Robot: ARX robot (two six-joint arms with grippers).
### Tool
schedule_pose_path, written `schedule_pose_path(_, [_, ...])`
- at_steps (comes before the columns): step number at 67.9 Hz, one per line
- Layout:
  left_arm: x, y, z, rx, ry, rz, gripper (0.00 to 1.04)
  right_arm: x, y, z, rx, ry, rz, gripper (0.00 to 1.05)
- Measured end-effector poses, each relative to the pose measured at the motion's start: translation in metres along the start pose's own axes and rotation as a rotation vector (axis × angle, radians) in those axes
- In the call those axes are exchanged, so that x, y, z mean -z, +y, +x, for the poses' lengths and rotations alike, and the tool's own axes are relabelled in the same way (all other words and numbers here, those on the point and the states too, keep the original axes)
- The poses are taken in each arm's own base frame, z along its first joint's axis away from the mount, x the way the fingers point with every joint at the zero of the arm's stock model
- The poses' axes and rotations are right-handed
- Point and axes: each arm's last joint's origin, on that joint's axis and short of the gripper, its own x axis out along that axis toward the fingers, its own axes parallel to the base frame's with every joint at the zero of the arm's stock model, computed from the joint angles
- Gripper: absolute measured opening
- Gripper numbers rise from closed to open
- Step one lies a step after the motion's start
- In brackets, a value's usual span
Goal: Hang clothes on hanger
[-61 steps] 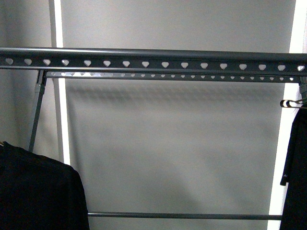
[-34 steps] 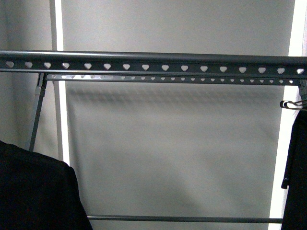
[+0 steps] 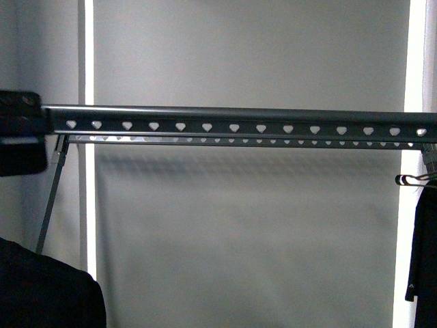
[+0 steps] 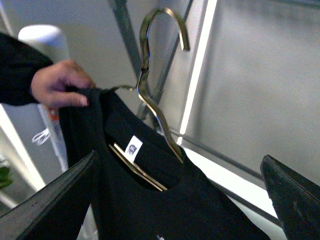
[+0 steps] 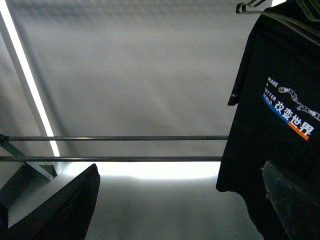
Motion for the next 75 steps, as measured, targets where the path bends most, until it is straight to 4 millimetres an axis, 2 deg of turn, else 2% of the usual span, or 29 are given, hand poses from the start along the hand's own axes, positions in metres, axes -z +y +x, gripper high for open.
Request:
schedule_pose_path(5, [0.004,-0.016,0.018,-0.096,0.060,-0.021,0.98,0.000,0.000,0.000,0.000,0.000,0.000,0.97])
schedule_pose_path(13, [0.015,-0.026,0.037,-0.175,0.134,-0.053,0.98,0.000,0.000,0.000,0.000,0.000,0.000,0.97])
schedule_pose_path(25, [0.045,-0.039,0.062,-0.237,0.261,-0.121,0.98,0.000,0.000,0.000,0.000,0.000,0.000,0.97])
schedule_pose_path(35, [0.059,-0.051,0.069,-0.212,0.274,-0.178,0.98,0.000,0.000,0.000,0.000,0.000,0.000,0.97])
schedule_pose_path(54, [0.058,-0.069,0.072,-0.161,0.215,-0.249,0.98,0.000,0.000,0.000,0.000,0.000,0.000,0.97])
schedule_pose_path(64, [0.070,-0.072,0.081,-0.187,0.223,-0.220,0.98,0.000,0.000,0.000,0.000,0.000,0.000,0.97])
schedule_pose_path(75, [0.073,-0.072,0.088,-0.201,0.219,-0.222,0.98,0.000,0.000,0.000,0.000,0.000,0.000,0.97])
